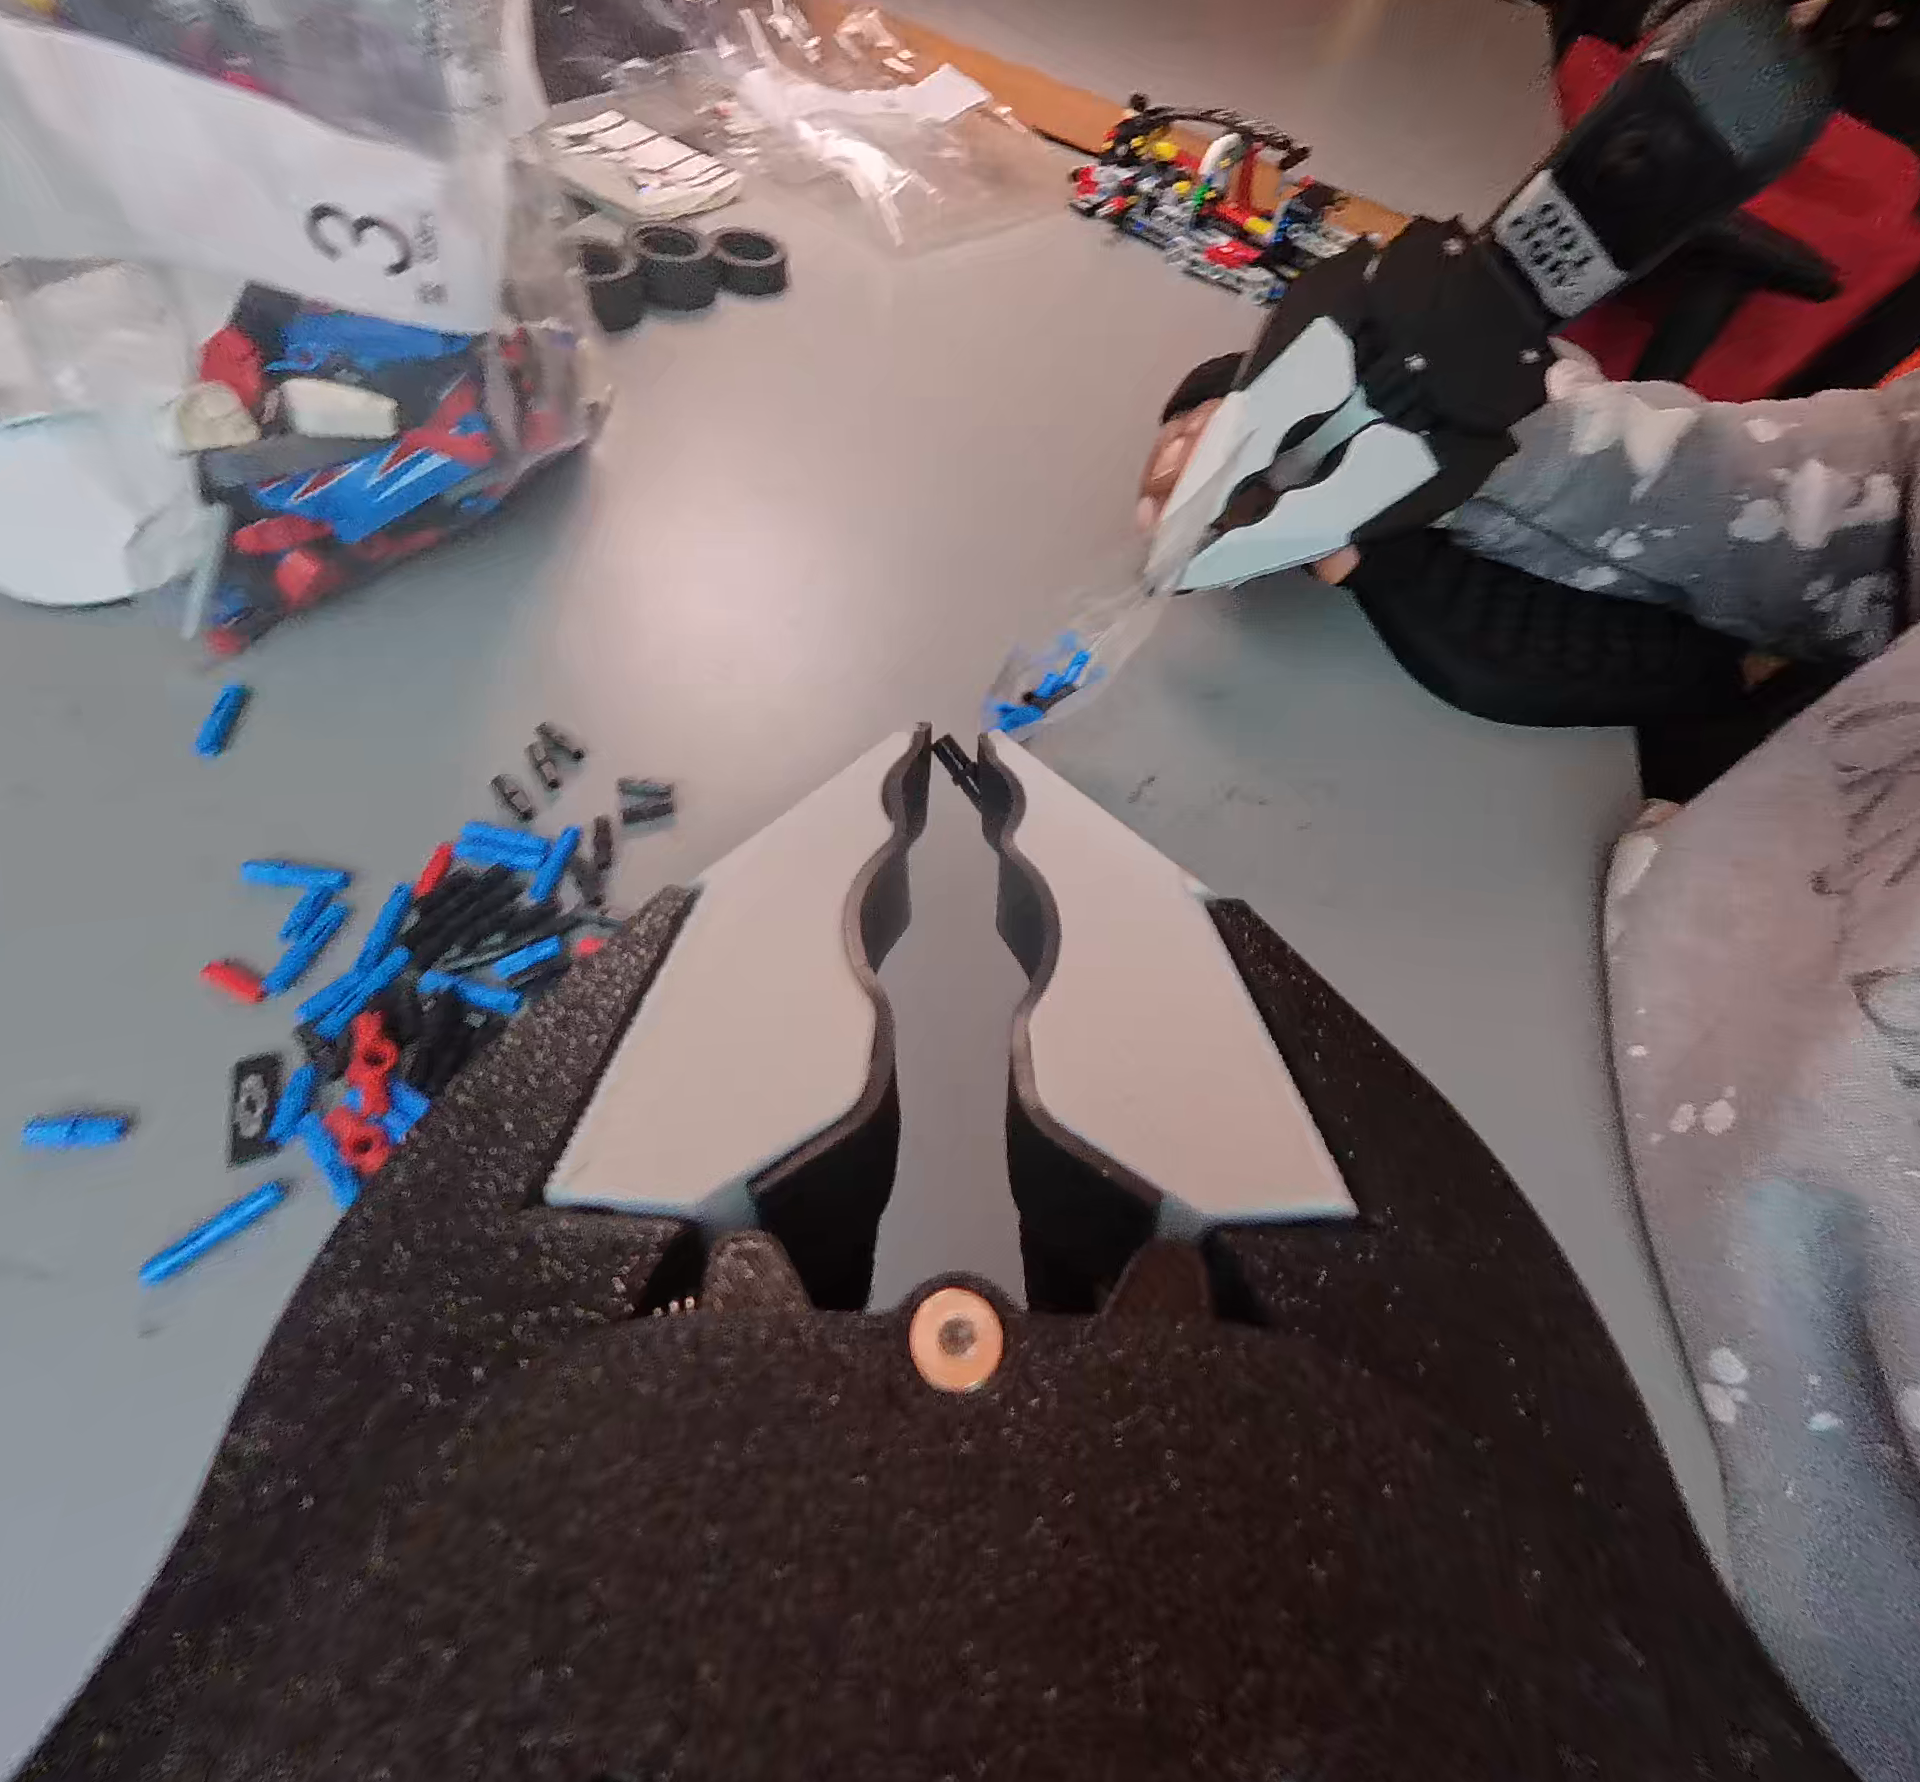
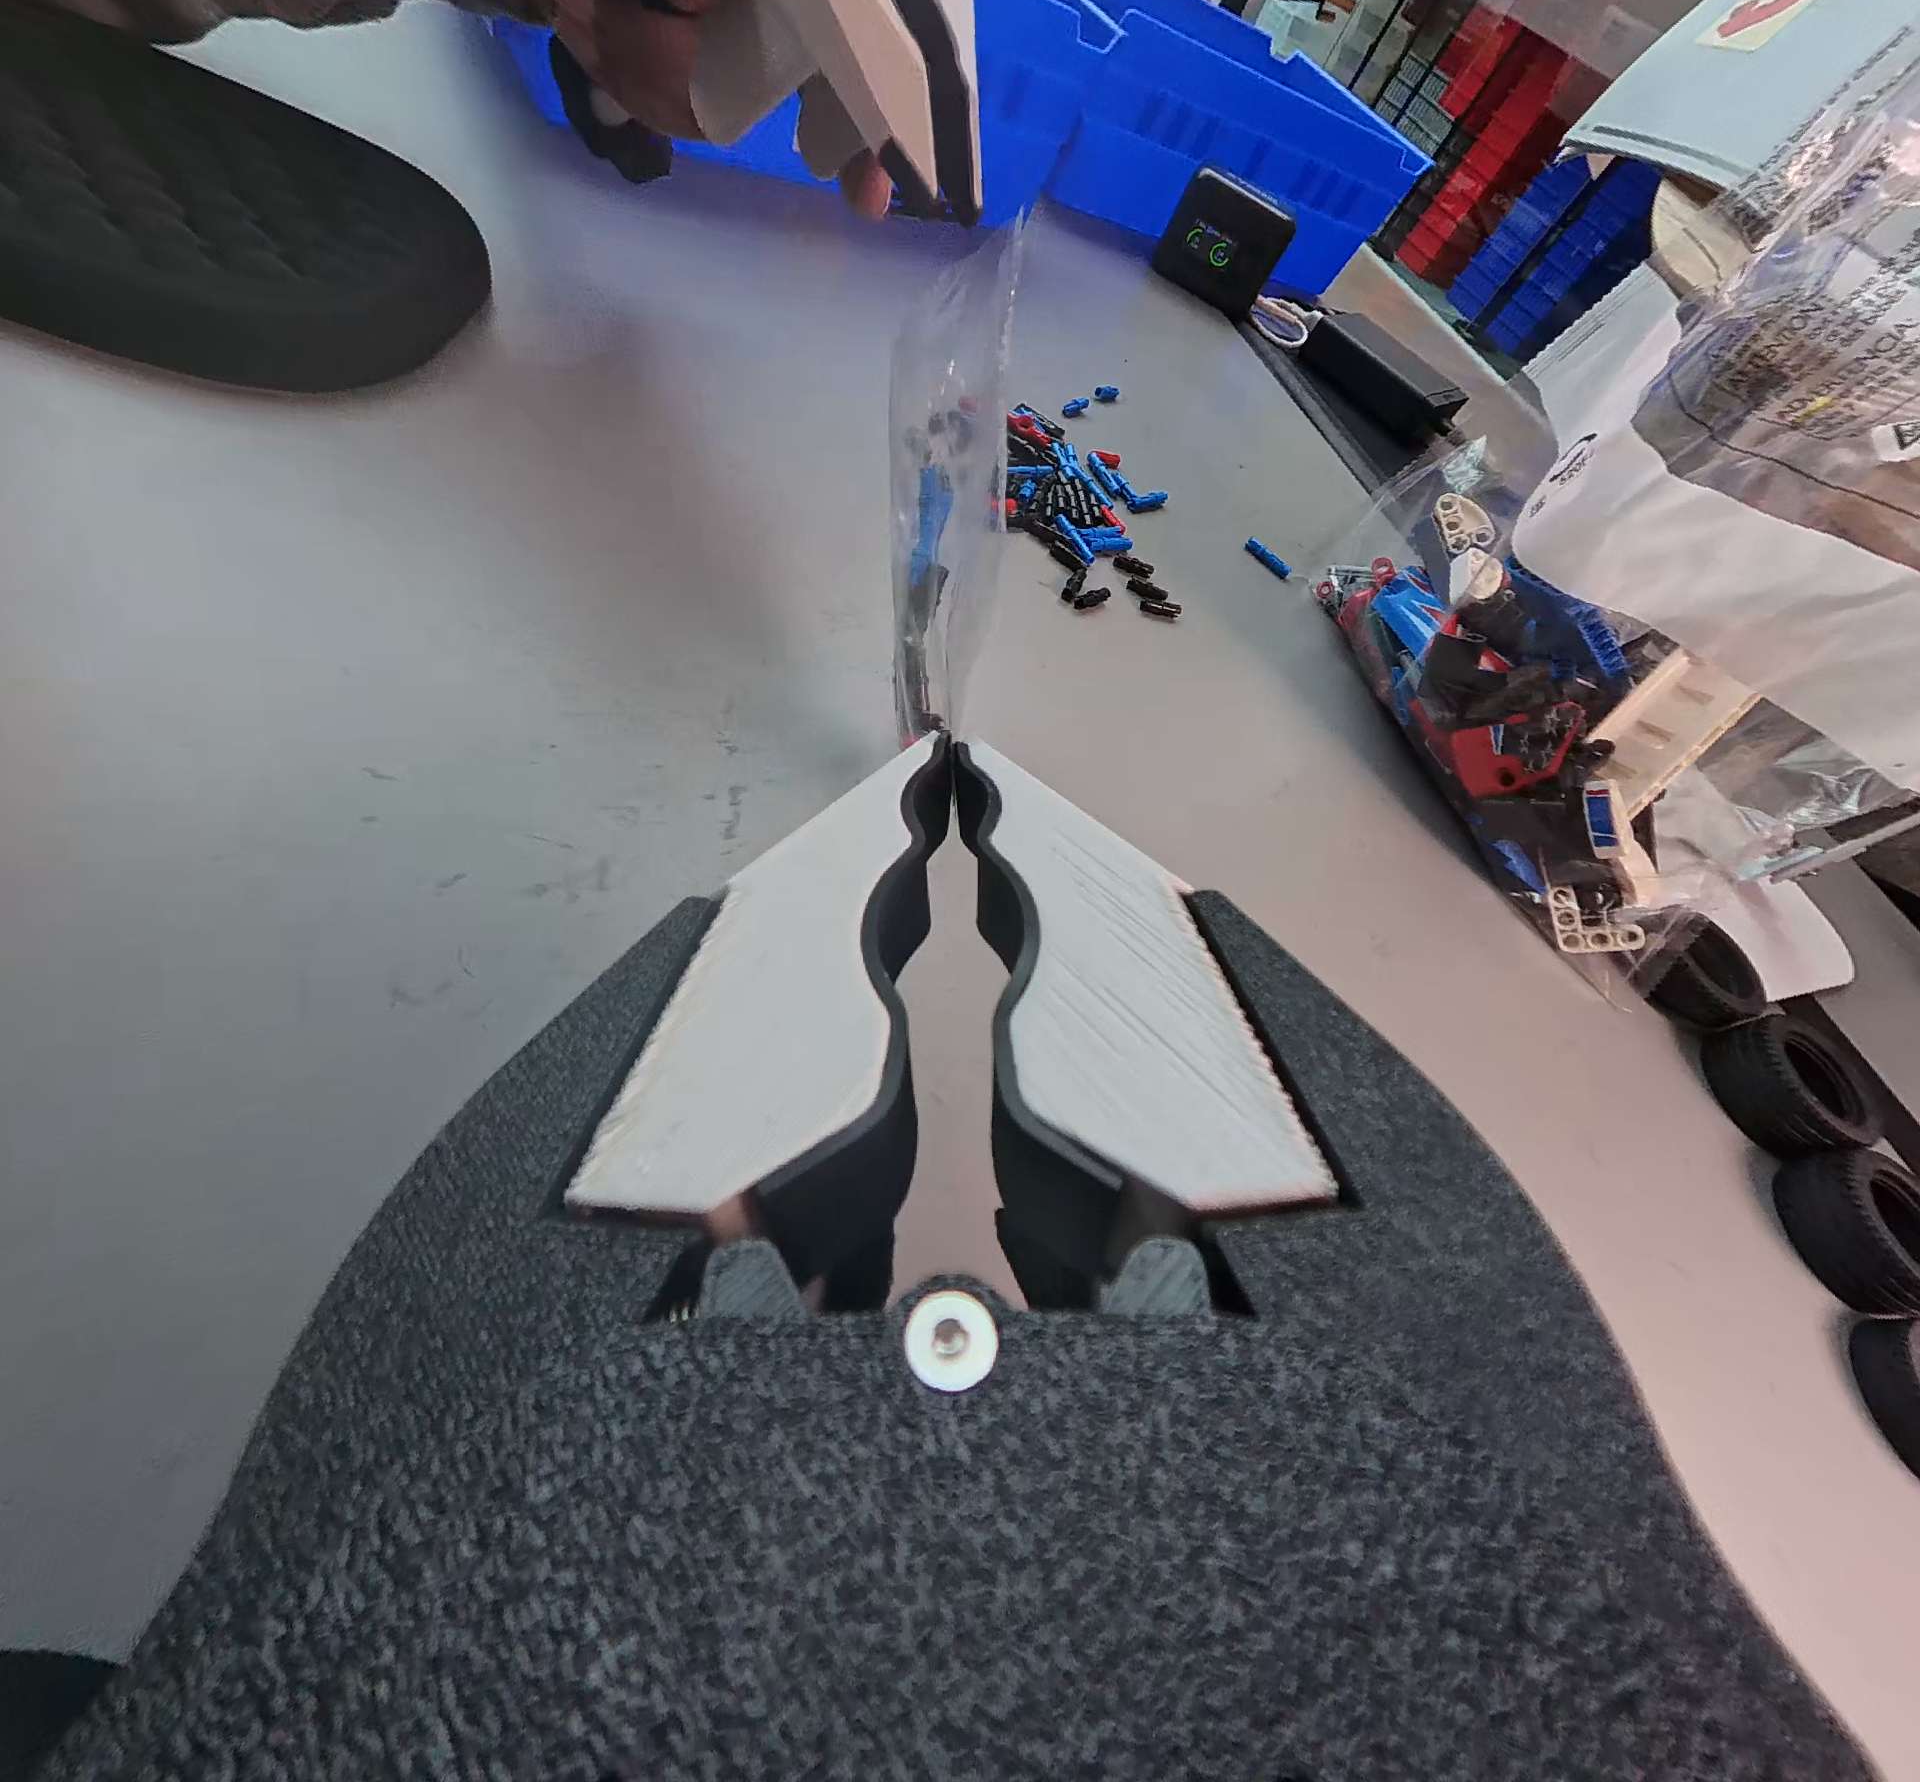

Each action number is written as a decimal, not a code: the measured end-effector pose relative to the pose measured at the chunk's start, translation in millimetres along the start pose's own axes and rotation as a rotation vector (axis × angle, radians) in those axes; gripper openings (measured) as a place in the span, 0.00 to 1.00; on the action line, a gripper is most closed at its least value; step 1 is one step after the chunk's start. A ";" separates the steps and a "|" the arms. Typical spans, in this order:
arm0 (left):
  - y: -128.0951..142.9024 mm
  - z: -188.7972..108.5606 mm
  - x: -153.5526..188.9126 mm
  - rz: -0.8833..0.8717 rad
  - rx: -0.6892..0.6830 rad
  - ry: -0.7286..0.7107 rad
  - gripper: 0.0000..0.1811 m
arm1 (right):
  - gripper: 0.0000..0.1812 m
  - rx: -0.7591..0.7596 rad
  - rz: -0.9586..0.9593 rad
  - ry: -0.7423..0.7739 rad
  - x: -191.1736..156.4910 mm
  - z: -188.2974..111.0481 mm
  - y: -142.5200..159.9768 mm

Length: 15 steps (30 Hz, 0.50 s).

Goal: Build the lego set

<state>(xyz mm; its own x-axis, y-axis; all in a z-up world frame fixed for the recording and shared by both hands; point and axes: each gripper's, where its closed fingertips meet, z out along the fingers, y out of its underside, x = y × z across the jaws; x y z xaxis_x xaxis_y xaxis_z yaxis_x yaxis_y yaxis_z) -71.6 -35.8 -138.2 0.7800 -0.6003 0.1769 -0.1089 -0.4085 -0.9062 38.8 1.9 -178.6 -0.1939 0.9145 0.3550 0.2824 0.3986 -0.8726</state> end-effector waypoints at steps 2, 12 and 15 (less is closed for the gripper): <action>-8.6 11.4 18.3 0.026 0.009 0.053 0.05 | 0.00 0.001 -0.002 0.001 -0.1 -0.2 -0.2; -4.4 16.5 9.3 -0.003 -0.006 0.015 0.12 | 0.00 0.007 0.004 0.000 0.1 -1.6 -0.8; 18.1 -10.4 -46.3 -0.075 -0.073 -0.235 0.12 | 0.00 0.009 0.009 -0.002 0.5 -1.7 -1.0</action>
<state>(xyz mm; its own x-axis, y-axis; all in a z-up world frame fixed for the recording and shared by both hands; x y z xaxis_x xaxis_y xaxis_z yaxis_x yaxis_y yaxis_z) -116.1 -22.5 -158.8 0.9083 -0.3937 0.1411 -0.0825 -0.4995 -0.8624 40.1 2.1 -176.9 -0.1932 0.9180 0.3462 0.2759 0.3895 -0.8787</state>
